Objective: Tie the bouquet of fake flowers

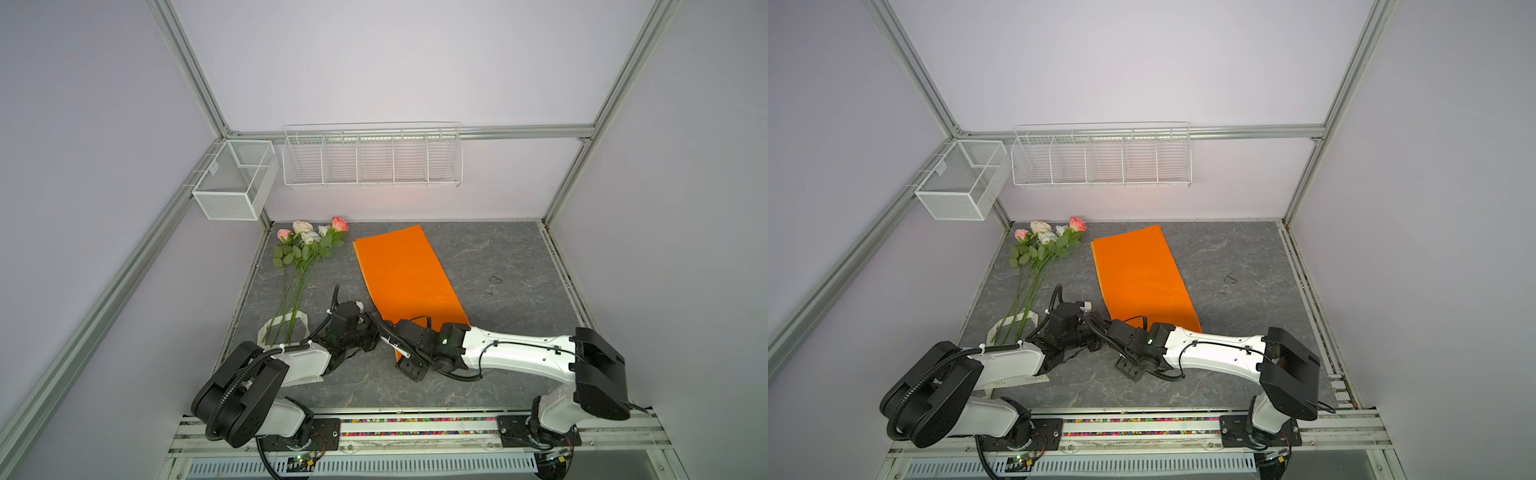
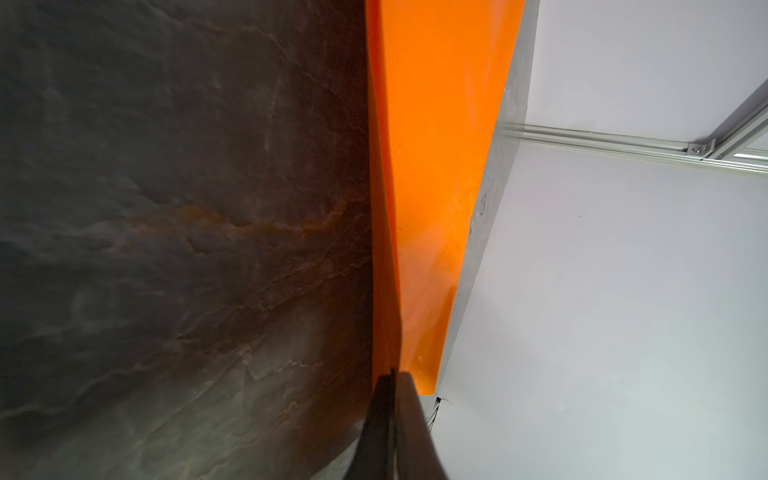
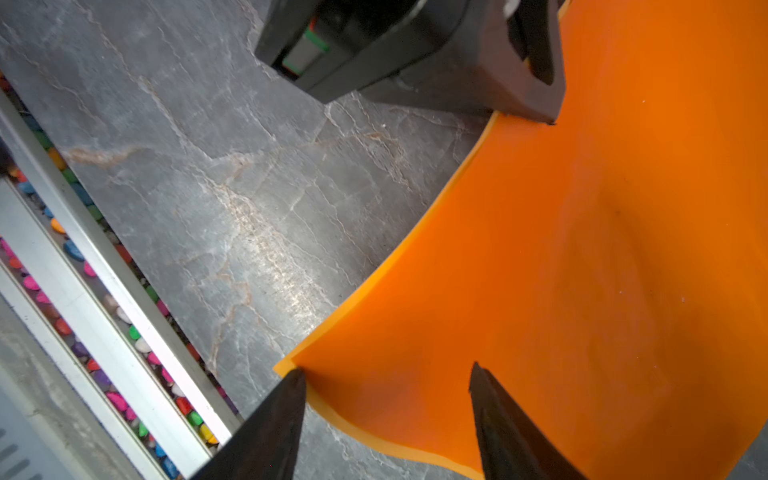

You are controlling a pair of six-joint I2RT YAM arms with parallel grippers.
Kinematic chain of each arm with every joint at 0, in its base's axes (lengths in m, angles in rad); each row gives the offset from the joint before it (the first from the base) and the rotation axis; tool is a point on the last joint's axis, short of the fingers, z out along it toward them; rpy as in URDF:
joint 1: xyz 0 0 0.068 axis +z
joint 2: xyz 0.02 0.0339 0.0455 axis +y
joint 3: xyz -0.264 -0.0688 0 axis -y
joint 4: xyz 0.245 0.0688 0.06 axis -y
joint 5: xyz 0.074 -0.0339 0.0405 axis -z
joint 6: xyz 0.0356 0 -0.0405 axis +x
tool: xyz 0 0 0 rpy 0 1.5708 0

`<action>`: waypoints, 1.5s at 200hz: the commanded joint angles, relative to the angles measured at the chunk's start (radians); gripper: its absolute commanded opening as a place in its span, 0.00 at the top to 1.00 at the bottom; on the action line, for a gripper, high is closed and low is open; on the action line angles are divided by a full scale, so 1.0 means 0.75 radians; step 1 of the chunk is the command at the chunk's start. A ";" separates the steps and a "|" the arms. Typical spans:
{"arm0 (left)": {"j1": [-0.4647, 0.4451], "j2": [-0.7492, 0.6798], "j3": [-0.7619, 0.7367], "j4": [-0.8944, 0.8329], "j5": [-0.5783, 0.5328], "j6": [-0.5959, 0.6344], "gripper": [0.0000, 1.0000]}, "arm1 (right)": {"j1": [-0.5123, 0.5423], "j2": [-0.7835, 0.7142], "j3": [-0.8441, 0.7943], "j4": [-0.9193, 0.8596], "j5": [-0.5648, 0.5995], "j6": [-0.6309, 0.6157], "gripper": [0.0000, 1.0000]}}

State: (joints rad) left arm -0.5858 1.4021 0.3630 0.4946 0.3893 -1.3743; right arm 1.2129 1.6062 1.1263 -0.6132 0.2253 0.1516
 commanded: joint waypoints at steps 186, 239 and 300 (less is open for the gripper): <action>-0.004 -0.031 0.017 -0.021 -0.024 0.014 1.00 | -0.112 0.123 -0.045 0.013 0.254 0.226 0.44; -0.003 -0.030 0.019 -0.032 -0.024 0.018 1.00 | -0.238 -0.034 -0.193 0.141 0.147 0.291 0.41; -0.002 -0.013 0.032 -0.034 -0.022 0.018 1.00 | -0.285 -0.159 -0.288 0.192 0.110 0.261 0.53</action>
State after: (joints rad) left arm -0.5858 1.3895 0.3630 0.4789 0.3882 -1.3708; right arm 1.0153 1.5234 0.9386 -0.4908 0.3141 0.3466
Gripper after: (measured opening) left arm 0.048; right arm 0.515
